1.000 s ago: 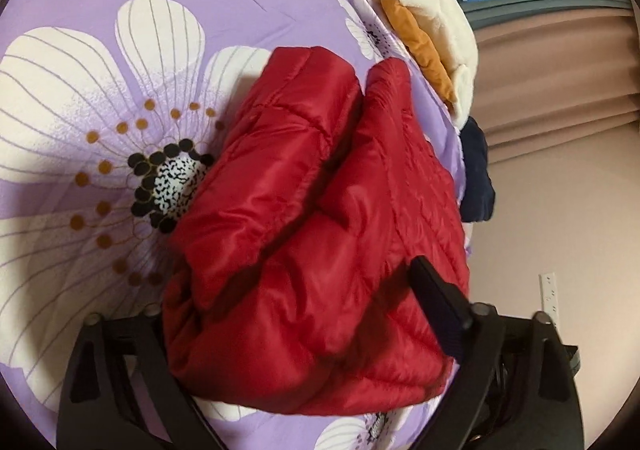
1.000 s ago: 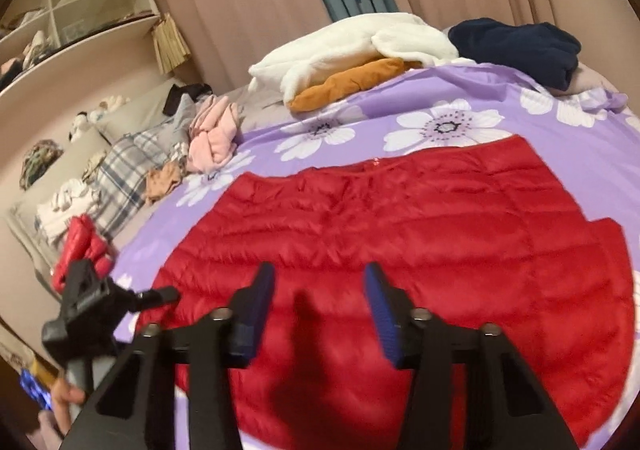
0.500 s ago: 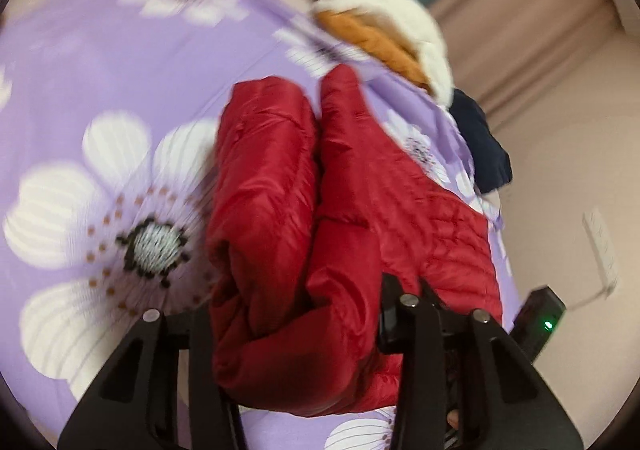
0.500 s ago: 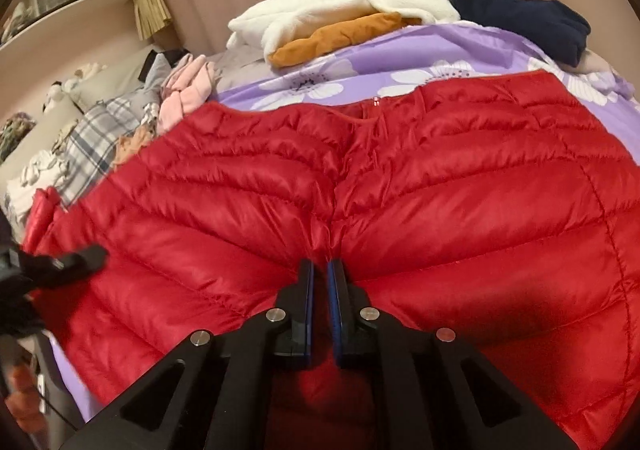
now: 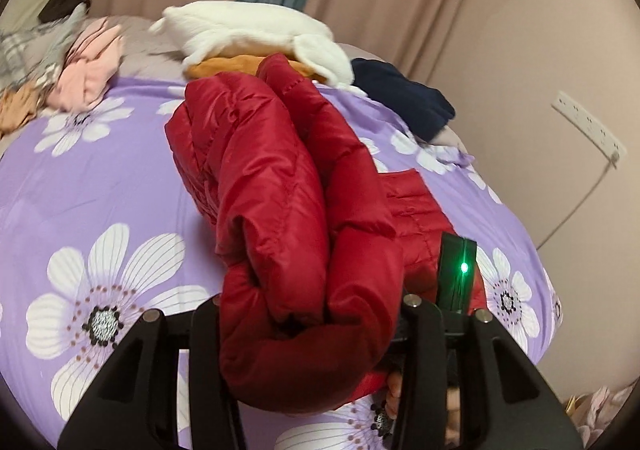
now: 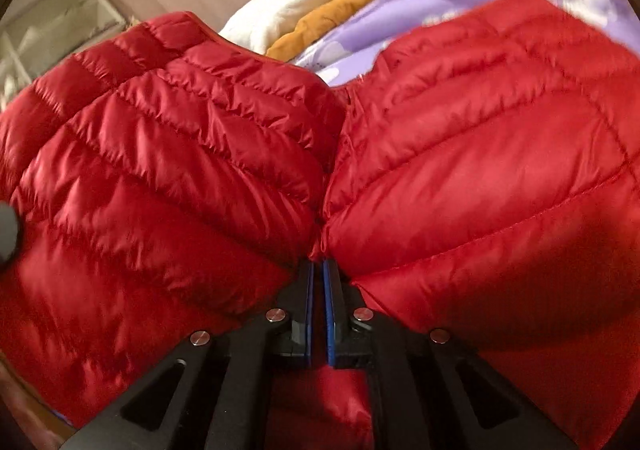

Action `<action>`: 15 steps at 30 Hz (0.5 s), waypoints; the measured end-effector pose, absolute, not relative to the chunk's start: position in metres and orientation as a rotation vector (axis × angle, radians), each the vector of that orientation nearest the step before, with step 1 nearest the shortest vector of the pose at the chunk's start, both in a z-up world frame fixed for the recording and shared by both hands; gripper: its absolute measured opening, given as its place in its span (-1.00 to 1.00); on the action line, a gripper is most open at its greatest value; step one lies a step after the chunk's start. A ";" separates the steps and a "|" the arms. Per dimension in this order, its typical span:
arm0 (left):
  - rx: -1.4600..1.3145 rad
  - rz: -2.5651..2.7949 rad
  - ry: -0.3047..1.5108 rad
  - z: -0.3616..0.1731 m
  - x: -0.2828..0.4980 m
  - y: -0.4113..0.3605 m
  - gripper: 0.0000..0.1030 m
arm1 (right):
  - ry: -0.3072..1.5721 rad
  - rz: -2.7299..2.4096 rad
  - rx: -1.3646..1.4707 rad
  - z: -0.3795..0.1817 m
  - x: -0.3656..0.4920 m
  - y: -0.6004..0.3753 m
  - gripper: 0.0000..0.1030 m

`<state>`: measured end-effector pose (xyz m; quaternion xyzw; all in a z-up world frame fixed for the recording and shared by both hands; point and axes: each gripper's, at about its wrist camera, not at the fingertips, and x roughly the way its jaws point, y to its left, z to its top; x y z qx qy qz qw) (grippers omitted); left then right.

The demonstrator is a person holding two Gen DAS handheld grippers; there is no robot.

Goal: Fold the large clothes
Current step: 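Fold the jacket side over with the left tool while the right tool pins it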

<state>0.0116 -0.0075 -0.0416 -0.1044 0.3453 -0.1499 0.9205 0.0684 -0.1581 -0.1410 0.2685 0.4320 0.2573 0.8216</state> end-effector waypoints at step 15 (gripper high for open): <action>0.004 -0.375 0.659 -0.025 -0.005 -0.080 -0.17 | 0.766 0.218 0.410 -0.090 -0.022 -0.290 -0.94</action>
